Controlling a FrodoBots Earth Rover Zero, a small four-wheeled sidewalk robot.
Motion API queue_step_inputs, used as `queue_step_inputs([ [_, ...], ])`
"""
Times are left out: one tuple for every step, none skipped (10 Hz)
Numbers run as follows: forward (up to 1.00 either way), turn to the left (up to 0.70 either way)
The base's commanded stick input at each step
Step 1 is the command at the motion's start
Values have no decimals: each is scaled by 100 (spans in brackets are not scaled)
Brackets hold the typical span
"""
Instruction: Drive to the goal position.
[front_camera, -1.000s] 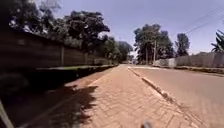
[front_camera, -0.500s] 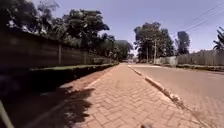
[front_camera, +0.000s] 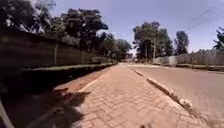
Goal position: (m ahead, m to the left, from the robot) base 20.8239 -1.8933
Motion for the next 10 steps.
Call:
queue_step_inputs([
  [70,-14],
  [70,-22],
  [70,-17],
  [70,-11],
  [70,-6],
  [70,-1],
  [70,0],
  [70,0],
  [70,0],
  [70,0],
])
